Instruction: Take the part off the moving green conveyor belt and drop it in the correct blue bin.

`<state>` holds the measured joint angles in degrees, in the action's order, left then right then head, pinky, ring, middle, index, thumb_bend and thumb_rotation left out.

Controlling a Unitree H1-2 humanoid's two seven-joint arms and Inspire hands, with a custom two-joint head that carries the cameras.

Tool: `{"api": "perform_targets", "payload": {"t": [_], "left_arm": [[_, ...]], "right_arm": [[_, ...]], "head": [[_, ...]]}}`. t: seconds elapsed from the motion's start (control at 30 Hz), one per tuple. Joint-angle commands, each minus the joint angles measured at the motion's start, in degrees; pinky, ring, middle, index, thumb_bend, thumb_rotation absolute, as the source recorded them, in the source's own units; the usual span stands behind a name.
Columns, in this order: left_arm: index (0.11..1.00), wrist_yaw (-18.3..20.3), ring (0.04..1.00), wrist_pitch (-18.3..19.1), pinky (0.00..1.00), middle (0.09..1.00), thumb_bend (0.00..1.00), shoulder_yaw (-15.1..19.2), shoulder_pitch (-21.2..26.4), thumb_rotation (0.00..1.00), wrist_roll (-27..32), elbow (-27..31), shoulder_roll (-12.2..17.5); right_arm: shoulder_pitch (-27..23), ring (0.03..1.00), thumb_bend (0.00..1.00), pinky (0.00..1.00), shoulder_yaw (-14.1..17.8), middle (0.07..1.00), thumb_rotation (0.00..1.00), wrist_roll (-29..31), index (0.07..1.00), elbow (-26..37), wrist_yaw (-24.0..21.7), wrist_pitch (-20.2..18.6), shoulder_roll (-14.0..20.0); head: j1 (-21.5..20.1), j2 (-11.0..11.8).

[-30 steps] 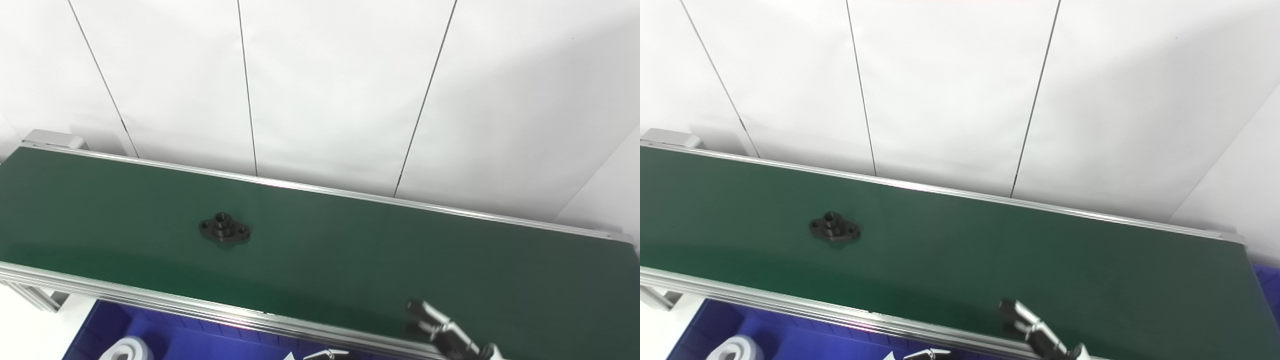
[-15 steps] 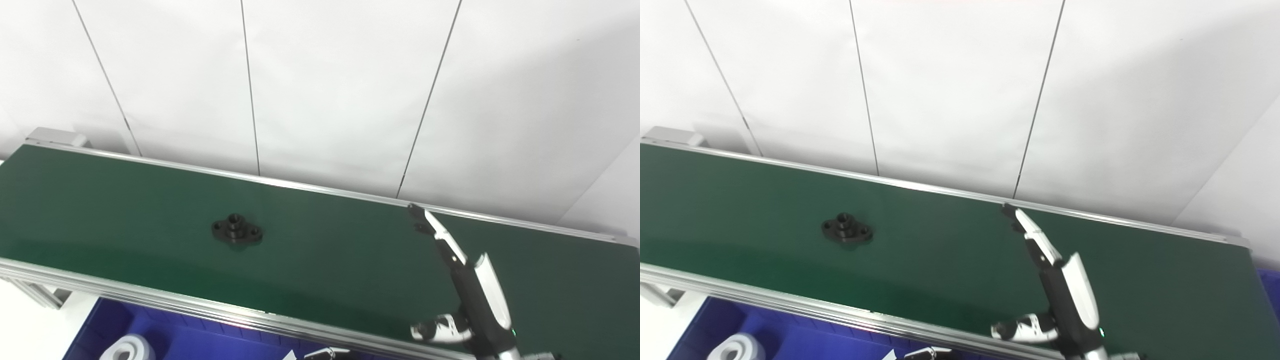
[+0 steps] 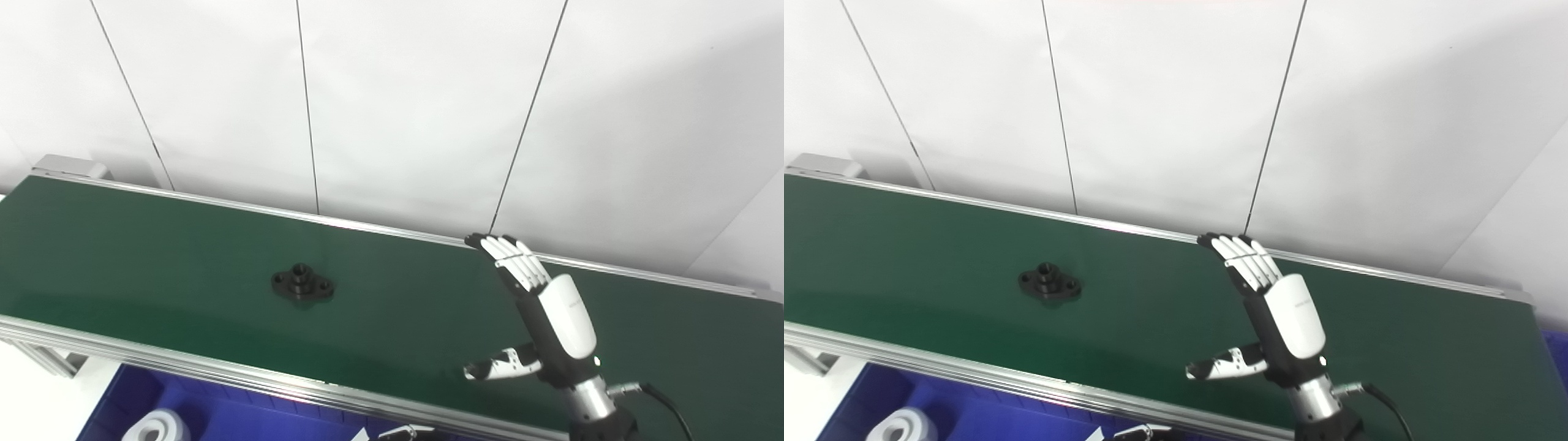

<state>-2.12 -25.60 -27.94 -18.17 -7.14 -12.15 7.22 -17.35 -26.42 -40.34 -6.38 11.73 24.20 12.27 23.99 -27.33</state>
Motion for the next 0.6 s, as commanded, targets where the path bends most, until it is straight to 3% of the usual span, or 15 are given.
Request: {"api": "perform_targets", "payload": {"t": [0.0,0.23,0.57], "left_arm": [[0.756,-0.82,0.782,-1.33,0.69,0.811,0.89,-0.31,0.05,0.92,-0.09,0.41,-0.58],[0.757,-1.00,0.785,-1.33,0.69,0.815,0.89,-0.59,0.22,0.92,-0.12,-0.07,-1.13],[0.762,-1.20,0.787,-1.33,0.69,0.815,0.87,-0.87,0.38,0.91,-0.18,-0.23,-1.91]], "right_arm": [[-2.96,0.901,0.99,0.93,0.38,0.876,1.00,-1.84,0.887,0.33,-1.06,-1.56,-2.02],[-6.36,0.888,0.95,0.93,0.16,0.866,0.99,-5.67,0.890,-3.82,-3.28,-4.79,-5.94],[-11.09,0.888,0.88,0.93,-0.81,0.868,0.89,-6.03,0.896,-13.31,-3.85,-5.43,-10.41]], "head": [[0.09,-0.01],[0.92,0.00],[2.13,-0.04]]}}
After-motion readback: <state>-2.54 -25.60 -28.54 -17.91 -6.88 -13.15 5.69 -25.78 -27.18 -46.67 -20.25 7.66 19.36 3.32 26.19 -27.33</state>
